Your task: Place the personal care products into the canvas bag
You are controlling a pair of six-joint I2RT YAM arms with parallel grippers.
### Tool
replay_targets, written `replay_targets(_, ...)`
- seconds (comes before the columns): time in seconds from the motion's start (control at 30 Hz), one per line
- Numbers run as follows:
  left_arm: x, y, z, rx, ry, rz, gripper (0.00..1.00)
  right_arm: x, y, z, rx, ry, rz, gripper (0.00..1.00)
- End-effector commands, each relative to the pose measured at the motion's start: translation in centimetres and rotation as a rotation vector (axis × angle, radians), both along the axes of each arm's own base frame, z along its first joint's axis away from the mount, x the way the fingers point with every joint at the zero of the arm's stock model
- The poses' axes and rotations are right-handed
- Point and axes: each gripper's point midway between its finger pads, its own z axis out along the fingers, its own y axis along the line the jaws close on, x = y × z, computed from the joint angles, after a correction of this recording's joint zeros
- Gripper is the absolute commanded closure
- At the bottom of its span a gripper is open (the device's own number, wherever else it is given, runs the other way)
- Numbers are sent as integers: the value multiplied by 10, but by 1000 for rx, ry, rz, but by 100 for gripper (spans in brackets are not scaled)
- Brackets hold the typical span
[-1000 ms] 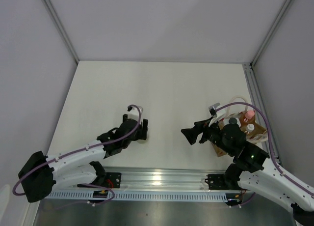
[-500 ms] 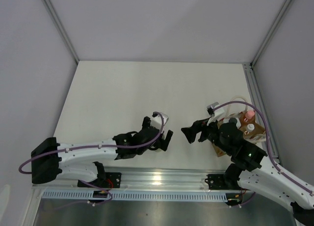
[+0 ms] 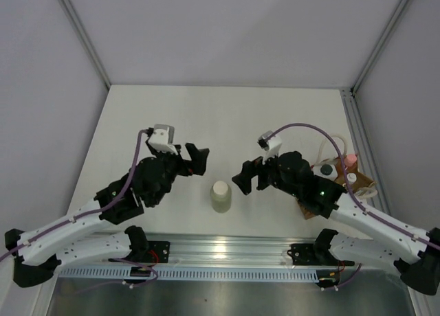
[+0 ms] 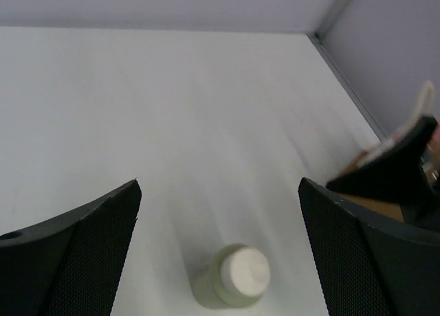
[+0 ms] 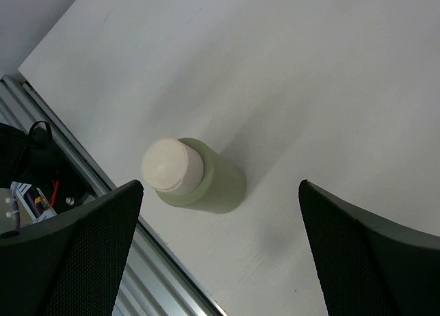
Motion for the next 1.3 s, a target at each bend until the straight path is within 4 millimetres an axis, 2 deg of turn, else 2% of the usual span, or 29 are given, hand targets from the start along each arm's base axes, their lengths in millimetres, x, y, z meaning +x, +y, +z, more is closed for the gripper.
replay_targets(0.0,26,57,-32,29,60,278,1,2,36,5,2,-7,66,1)
replay_targets(0.03,30,64,-35,15,59,296,1,5,42,4,-3,-22,59,1)
replay_targets(0.07,29,70,-55,28,66,300,1,12,46,-9,-46,-27,35,1)
replay_targets(0.13,33,84,-55,-6,31,363,1,7,61,-14,-54,-51,58,1)
replay_targets(0.2,31,92,-68,-3,15,371,1,9,68,-27,-99,-69,45,1)
replay_targets(0.27,29,92,-65,-33,7,350,1,5,78,-27,-106,-112,39,1)
replay_targets(0.3,27,93,-62,-51,2,342,1,4,84,-35,-115,-125,47,1)
replay_targets(0.33,26,94,-65,-48,11,345,1,-1,92,-32,-89,-142,62,1)
replay_targets(0.53,23,91,-65,-64,41,326,1,-9,111,-55,-79,-160,107,1)
replay_targets(0.8,20,97,-62,-95,18,335,1,0,107,-83,-121,-195,60,1)
replay_targets(1.07,22,95,-63,-80,22,338,1,-3,110,-115,-133,-191,86,4)
replay_targets(1.17,23,96,-65,-72,24,345,1,-2,112,-123,-133,-201,85,8)
replay_targets(1.27,24,96,-65,-70,23,348,1,-1,113,-129,-140,-205,80,18)
